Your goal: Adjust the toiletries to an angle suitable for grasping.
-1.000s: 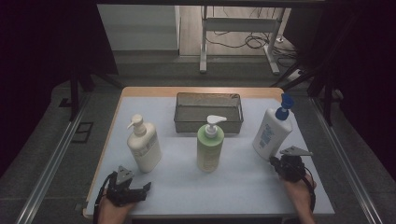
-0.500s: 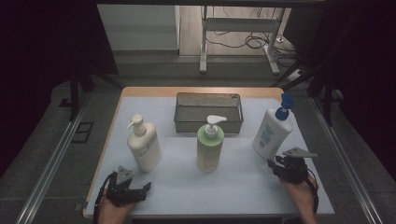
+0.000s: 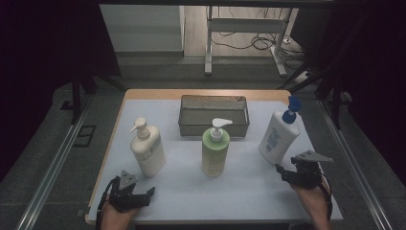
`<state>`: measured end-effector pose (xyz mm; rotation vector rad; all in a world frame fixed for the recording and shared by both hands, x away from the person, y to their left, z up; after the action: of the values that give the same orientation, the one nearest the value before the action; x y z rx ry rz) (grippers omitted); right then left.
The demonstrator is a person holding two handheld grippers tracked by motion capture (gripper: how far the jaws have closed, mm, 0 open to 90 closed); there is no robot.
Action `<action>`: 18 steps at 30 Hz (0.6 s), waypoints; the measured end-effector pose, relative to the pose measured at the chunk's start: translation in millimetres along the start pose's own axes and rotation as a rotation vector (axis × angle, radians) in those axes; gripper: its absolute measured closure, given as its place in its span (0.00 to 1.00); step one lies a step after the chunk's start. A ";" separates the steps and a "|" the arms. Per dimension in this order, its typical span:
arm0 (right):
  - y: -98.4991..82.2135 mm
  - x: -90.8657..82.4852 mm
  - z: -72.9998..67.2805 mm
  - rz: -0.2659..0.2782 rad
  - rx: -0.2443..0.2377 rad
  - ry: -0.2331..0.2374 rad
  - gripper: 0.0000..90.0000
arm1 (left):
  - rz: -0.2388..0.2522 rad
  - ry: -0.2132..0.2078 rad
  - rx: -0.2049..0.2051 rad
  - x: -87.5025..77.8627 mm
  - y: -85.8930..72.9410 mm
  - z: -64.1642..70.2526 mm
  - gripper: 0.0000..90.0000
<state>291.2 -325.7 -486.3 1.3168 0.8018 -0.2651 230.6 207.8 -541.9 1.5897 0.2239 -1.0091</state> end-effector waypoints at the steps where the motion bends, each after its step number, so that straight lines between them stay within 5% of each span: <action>1: 0.8 -0.5 0.9 -0.005 0.000 0.009 0.33 | 0.000 0.000 -0.001 0.0 0.0 0.0 0.12; 18: 27.6 -15.4 6.0 0.056 -0.037 -0.001 0.22 | 0.001 0.001 -0.002 0.1 0.0 0.2 0.12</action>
<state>299.0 -327.9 -455.2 1.3017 0.7646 -0.2055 230.5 207.6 -542.0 1.5888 0.2251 -1.0070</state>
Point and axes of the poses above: each handheld gripper's, and its own axes: x roughly forward along the jaws, y roughly out of its top, z roughly to its right, the point moved 2 cm from there along x, roughly forward along the jaws, and after that the axes turned 2 degrees about -y, right-handed, at the moved point
